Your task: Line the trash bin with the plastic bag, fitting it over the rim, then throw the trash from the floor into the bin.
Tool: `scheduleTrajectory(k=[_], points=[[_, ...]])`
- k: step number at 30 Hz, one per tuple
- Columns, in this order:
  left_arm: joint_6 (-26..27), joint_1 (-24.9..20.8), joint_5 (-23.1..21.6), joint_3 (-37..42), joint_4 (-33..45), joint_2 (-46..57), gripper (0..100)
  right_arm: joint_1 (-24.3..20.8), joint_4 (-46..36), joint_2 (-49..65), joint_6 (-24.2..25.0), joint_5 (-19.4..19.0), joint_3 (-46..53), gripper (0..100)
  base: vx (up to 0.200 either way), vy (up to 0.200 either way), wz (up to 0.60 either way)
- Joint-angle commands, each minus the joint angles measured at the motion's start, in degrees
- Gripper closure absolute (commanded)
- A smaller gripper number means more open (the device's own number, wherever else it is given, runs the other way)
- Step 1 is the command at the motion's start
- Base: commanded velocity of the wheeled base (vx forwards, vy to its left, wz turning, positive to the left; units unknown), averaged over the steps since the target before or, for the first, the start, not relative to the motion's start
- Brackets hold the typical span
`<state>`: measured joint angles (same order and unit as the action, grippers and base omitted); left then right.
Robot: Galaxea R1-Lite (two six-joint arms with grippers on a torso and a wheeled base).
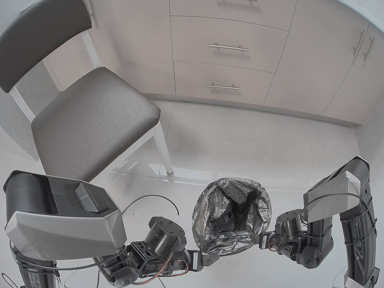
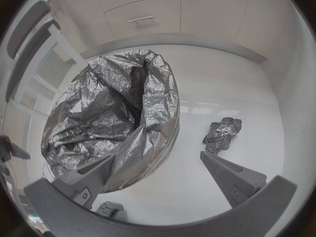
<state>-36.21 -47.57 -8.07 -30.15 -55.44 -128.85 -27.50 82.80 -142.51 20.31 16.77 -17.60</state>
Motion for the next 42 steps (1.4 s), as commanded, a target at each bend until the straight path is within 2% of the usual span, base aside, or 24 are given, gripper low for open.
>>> scheduleTrajectory(k=[1, 4, 15, 17, 20, 25, 28, 29, 35, 36, 42], points=[[0.0, 0.0, 0.0, 0.0, 0.0, -0.1, 0, -0.4, 0.3, 0.1, -1.7, 1.2, 1.8, 0, 0.000, 0.000, 0.00], [0.0, 0.0, 0.0, 0.0, 0.0, -0.2, 0, -0.4, 0.4, 0.1, -1.8, 2.7, 2.4, 0, 0.000, 0.000, 0.00], [0.1, 0.0, 0.0, 0.0, 0.0, -0.2, 0, -0.4, 0.8, 1.5, -1.6, 3.0, 4.7, 0, 0.000, 0.000, 0.00], [0.1, 0.0, 0.0, 0.0, 0.0, -0.3, 0, -0.4, 1.6, 1.8, -1.6, 3.1, 4.7, 0, 0.000, 0.000, 0.00], [0.1, 0.0, 0.0, 0.0, -0.1, -0.3, 0, -0.4, 6.9, 1.9, -1.9, 3.1, 3.9, 0, 0.000, 0.000, 0.00], [0.1, 0.0, 0.0, 0.0, -0.1, -0.3, 0, 0.3, 7.2, 3.4, -4.0, 3.1, -2.3, 0, 0.000, 0.000, 0.00], [0.1, 0.0, 0.0, 0.0, -0.1, -0.3, 0, 0.3, 7.2, 4.6, -6.3, 3.1, -6.9, 0, 0.000, 0.000, 0.00], [0.1, 0.0, 0.0, 0.0, -0.1, -0.3, 0, -0.2, 7.2, 5.7, -8.4, 3.1, -8.9, 0, 0.000, 0.000, 0.00], [0.1, 0.0, 0.0, -0.1, -0.1, -0.3, 0, -3.2, -6.2, 9.4, -10.1, 3.1, -17.0, 0, 0.000, 0.000, 0.00], [0.1, 0.0, 0.0, -0.1, -0.1, -0.3, 0, -3.2, -6.2, 9.4, -10.1, 3.1, -17.0, 0, 0.000, 0.000, 0.00], [0.1, 0.0, 0.0, -0.1, -0.1, -0.3, 0, -5.5, -18.6, 7.6, -10.3, 2.9, -28.2, 0, 0.000, 0.000, 0.00]])
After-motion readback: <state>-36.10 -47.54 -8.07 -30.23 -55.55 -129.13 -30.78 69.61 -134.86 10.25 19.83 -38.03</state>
